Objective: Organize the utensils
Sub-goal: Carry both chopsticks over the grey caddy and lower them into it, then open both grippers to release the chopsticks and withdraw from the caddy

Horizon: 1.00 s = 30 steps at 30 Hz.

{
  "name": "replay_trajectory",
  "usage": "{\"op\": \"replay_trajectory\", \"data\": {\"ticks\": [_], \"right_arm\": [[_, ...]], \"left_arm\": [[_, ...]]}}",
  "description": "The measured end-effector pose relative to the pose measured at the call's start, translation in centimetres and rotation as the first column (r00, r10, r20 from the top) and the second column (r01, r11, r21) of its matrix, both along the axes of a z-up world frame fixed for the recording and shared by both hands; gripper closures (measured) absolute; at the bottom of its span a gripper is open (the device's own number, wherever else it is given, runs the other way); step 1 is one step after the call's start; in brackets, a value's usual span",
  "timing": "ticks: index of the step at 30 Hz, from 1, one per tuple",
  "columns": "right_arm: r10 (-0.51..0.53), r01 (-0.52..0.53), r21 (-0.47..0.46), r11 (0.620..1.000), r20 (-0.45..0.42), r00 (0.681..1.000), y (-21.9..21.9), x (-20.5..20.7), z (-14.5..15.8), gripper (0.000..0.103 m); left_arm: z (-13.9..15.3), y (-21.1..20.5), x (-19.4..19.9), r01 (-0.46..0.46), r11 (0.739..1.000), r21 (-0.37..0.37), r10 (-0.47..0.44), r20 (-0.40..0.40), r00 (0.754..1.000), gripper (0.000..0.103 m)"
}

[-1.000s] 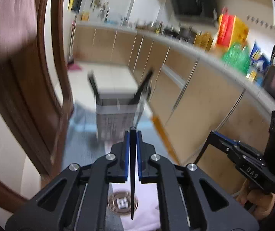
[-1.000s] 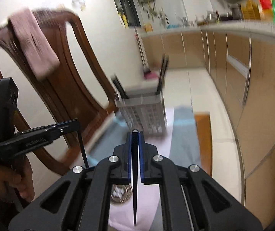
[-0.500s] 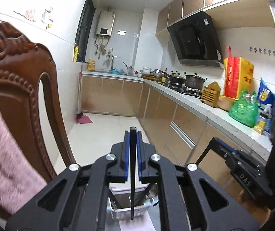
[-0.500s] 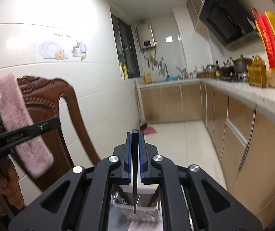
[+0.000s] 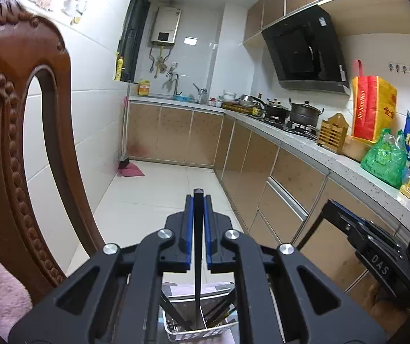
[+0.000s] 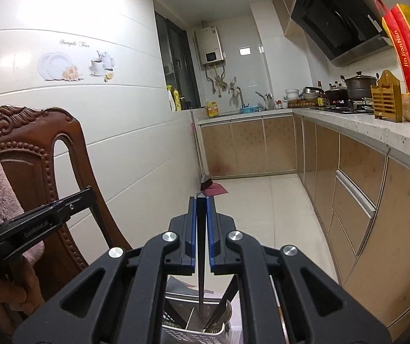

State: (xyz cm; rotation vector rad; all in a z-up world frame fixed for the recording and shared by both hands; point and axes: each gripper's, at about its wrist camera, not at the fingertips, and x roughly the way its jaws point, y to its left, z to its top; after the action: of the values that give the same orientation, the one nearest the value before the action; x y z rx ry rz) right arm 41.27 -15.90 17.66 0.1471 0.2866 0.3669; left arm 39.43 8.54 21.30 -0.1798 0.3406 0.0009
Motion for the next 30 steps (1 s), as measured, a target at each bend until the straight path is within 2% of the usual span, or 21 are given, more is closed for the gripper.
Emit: {"op": "replay_trajectory", "data": {"ticks": [8, 13, 18, 24, 26, 27, 28, 30], "right_arm": [[-0.002, 0.002, 0.003, 1.000, 0.004, 1.000, 0.5, 0.6, -1.0, 0.096], [-0.001, 0.001, 0.002, 1.000, -0.009, 1.000, 1.0, 1.3, -2.4, 0.096], [0.008, -0.008, -0.013, 1.000, -0.029, 1.000, 2.3, 1.7, -6.1, 0.096], [0.017, -0.021, -0.047, 0.999, -0.093, 0.996, 4.0, 2.2, -10.9, 0.096], [0.025, -0.032, -0.055, 0.998, -0.126, 0.992, 4.2, 2.2, -12.2, 0.092], [0.020, -0.027, -0.055, 0.998, -0.134, 0.991, 4.1, 1.9, -12.5, 0.089], [0.018, -0.024, -0.036, 0.999, -0.135, 0.991, 3.7, 1.4, -12.6, 0.082], [0.015, -0.011, 0.034, 0.999, -0.122, 0.992, 2.3, -0.3, -12.2, 0.061]], "left_arm": [[-1.7, 0.8, 1.4, -0.024, 0.999, -0.040, 0.027, 0.057, 0.998, 0.096], [-3.4, 1.2, 1.8, -0.029, 0.998, -0.063, 0.032, 0.043, 0.999, 0.096], [-7.5, 0.6, 1.8, -0.049, 0.998, -0.046, 0.052, 0.061, 0.997, 0.096], [-13.4, -0.2, 3.4, -0.067, 0.998, -0.008, 0.066, -0.033, 0.997, 0.095], [-14.5, -0.2, 3.3, -0.067, 0.998, -0.001, 0.067, -0.060, 0.996, 0.089], [-14.8, -0.2, 2.9, -0.072, 0.997, 0.005, 0.072, -0.064, 0.995, 0.074], [-14.9, 0.0, 2.2, -0.074, 0.997, 0.002, 0.074, -0.057, 0.996, 0.049], [-14.5, 0.5, -0.1, -0.080, 0.997, -0.015, 0.080, -0.022, 0.997, 0.022]]}}
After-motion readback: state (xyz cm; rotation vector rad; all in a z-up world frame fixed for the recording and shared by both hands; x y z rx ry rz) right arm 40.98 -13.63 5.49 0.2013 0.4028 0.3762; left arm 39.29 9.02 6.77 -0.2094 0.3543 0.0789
